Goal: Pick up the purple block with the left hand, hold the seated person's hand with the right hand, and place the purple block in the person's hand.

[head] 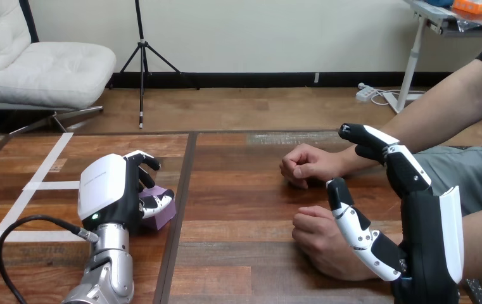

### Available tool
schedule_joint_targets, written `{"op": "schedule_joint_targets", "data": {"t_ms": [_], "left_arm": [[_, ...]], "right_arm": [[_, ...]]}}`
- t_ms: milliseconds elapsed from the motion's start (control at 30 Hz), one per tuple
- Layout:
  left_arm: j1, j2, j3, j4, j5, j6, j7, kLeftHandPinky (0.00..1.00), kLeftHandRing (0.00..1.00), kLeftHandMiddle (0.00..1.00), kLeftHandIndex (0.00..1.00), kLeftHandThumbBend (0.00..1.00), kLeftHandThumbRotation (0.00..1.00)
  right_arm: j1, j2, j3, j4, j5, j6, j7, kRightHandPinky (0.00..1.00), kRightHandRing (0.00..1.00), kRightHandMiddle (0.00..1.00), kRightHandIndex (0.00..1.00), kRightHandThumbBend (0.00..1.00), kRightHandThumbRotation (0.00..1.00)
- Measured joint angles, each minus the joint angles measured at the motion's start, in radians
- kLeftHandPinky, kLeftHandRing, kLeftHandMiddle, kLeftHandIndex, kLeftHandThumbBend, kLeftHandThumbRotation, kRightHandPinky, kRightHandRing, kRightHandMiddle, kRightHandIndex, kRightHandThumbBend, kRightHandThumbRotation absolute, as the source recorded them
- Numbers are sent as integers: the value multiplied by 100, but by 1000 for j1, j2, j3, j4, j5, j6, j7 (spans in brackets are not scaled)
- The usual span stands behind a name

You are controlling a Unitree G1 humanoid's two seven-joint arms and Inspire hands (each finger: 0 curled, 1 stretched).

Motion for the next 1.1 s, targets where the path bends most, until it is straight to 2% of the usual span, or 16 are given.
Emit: {"op": "schedule_joint_targets", "data": {"t_ms": [667, 1100], "left_arm": [[0, 0, 0, 1, -3, -11, 3, 57, 52, 52, 62, 60, 0], [1, 0, 3, 1, -11, -33, 3, 54, 51, 52, 62, 60, 0]], "right_arm": [[7, 0, 0, -9, -1, 9, 5, 76, 79, 76, 74, 39, 40], [7, 0, -1, -10, -2, 10, 5, 75, 78, 76, 74, 39, 39]]}}
